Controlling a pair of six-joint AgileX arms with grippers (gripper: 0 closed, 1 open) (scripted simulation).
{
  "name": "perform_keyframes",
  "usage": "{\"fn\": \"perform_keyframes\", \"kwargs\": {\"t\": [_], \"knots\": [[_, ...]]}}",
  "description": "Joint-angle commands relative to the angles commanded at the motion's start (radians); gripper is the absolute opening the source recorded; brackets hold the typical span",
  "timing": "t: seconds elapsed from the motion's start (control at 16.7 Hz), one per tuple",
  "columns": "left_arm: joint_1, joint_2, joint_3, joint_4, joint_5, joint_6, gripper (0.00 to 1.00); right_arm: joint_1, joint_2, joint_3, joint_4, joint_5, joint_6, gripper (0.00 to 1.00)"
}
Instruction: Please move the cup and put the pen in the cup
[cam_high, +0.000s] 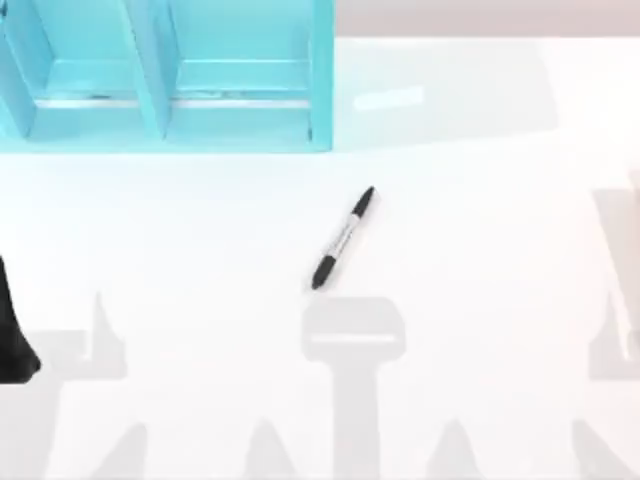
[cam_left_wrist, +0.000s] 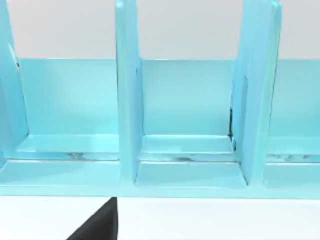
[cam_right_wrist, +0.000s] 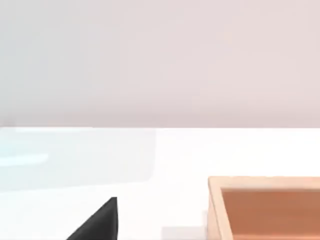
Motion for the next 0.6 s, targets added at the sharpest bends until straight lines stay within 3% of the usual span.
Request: {"fn": "perform_keyframes", "kwargs": {"t": [0.3,0.6], "knots": [[0.000,0.000,0.000,0.000,0.000,0.000,1.00,-0.026,0.062,0.061,-0.054,0.004,-0.020,1.00],[0.000,0.000,0.000,0.000,0.000,0.000,1.00,-0.126,0.373,0.357,-0.287,0.010,-0.109,1.00]]}}
